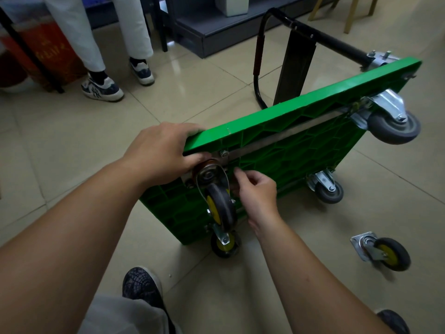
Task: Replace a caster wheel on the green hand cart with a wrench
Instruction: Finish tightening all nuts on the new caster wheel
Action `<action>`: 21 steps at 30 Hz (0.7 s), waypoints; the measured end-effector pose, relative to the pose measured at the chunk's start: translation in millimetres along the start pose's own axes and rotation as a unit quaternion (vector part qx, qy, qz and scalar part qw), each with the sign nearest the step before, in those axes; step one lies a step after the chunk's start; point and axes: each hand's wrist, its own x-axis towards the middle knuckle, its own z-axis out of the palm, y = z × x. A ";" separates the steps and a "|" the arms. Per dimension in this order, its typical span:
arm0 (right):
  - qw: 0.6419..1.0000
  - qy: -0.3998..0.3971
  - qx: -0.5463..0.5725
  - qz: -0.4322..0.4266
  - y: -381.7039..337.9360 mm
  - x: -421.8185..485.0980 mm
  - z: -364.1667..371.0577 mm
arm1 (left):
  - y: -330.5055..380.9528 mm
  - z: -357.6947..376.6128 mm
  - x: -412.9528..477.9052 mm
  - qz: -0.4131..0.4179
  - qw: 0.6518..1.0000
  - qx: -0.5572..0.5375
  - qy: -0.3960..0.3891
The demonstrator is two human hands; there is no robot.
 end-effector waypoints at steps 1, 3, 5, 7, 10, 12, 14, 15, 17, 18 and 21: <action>1.000 -0.002 -0.005 -0.022 -0.3 0.2 -1.1 | -0.1 0.4 0.0 0.000 1.000 0.001 -0.001; 0.999 -0.023 -0.011 -0.037 -2.6 -1.6 -0.9 | -0.5 0.8 0.5 0.000 1.000 0.006 0.000; 0.999 -0.037 -0.014 -0.023 -2.6 -2.6 0.3 | -1.2 0.7 1.0 0.000 1.000 0.009 0.001; 0.998 -0.058 -0.020 0.006 -1.6 -4.2 0.3 | -0.8 0.7 1.0 0.001 1.000 0.007 0.000; 0.998 -0.052 -0.044 0.007 3.5 -2.5 -0.2 | -0.2 1.3 0.7 0.002 1.000 0.008 0.000; 0.999 -0.011 -0.033 -0.034 4.1 -1.4 0.2 | -0.3 1.3 0.6 0.001 1.000 0.008 0.001; 0.997 0.001 -0.025 -0.068 4.5 0.3 2.3 | -1.0 1.4 1.0 0.001 1.000 0.010 0.001; 0.997 -0.003 -0.030 -0.069 4.8 1.0 2.9 | -1.4 1.4 1.2 0.001 1.000 0.010 0.001; 0.997 -0.023 -0.048 -0.048 5.1 1.3 1.7 | -2.0 1.5 1.2 0.001 1.000 0.008 0.001; 0.997 -0.032 -0.055 -0.043 5.9 1.4 0.0 | -2.1 1.8 1.1 0.001 1.000 0.005 0.000; 0.994 -0.009 -0.046 -0.096 7.5 -0.2 -3.6 | -2.4 1.8 1.2 0.002 1.000 0.002 0.001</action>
